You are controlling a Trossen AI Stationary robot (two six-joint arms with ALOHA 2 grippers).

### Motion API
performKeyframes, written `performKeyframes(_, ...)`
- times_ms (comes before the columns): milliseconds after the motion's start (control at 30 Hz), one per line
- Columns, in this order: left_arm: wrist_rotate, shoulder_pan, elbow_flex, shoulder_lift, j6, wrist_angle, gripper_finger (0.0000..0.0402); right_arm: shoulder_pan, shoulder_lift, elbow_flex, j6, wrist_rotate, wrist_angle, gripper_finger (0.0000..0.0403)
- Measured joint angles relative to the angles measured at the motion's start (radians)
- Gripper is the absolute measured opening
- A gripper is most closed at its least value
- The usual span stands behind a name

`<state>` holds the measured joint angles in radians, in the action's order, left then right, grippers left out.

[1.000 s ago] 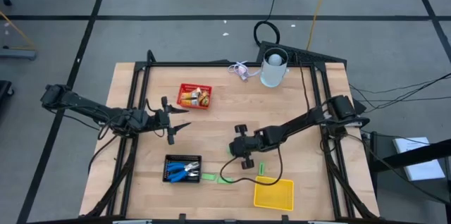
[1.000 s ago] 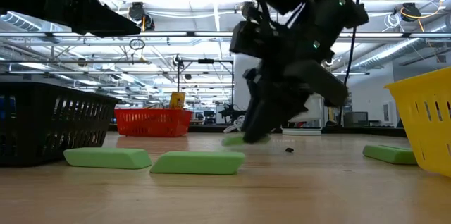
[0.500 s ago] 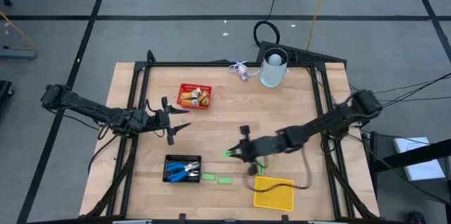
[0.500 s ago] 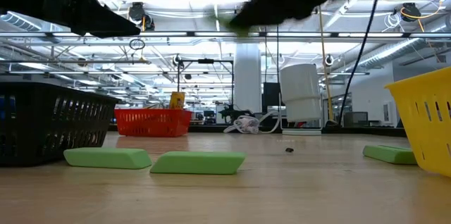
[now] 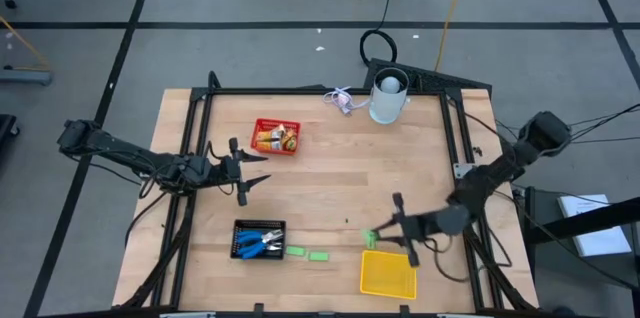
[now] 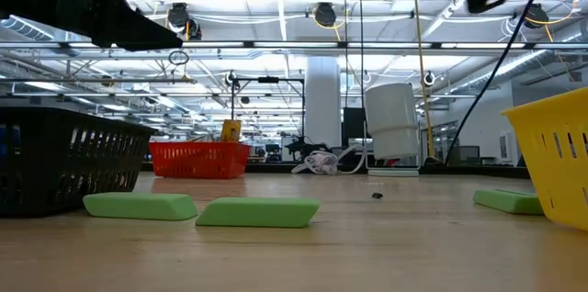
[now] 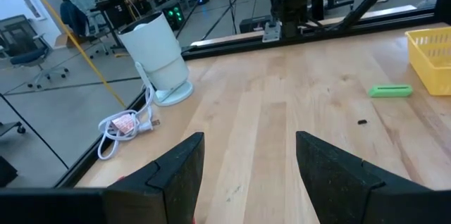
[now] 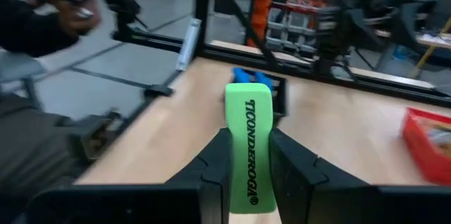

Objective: Pick & Place School Supplies
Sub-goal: Put the green eraser into the yellow bin

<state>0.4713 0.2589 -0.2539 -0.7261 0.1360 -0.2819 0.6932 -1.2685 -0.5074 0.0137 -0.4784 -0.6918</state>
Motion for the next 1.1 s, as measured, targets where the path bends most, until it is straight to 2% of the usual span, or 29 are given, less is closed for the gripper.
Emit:
performKeyframes(200,0.000,0.000,0.000,0.000,-0.001,-0.003,0.0225,0.165,-0.042,0.000,-0.188,-0.134,0.043,0.0058)
performKeyframes(433,0.000,-0.001,0.000,0.000,-0.006,-0.006,0.0225,0.233,-0.123,0.000,-0.408,-0.148,0.055,0.0058)
performKeyframes(800,0.001,-0.001,0.000,0.000,-0.004,-0.006,0.0225,0.240,-0.250,-0.044,-0.622,-0.014,0.110,0.0058)
performKeyframes(933,0.001,-0.001,0.000,0.000,-0.004,-0.007,0.0225,0.237,-0.261,-0.080,-0.681,0.023,0.192,0.0058)
performKeyframes(1100,0.001,-0.001,0.000,0.000,-0.003,-0.006,0.0225,0.229,-0.260,-0.084,-0.752,0.064,0.208,0.0061)
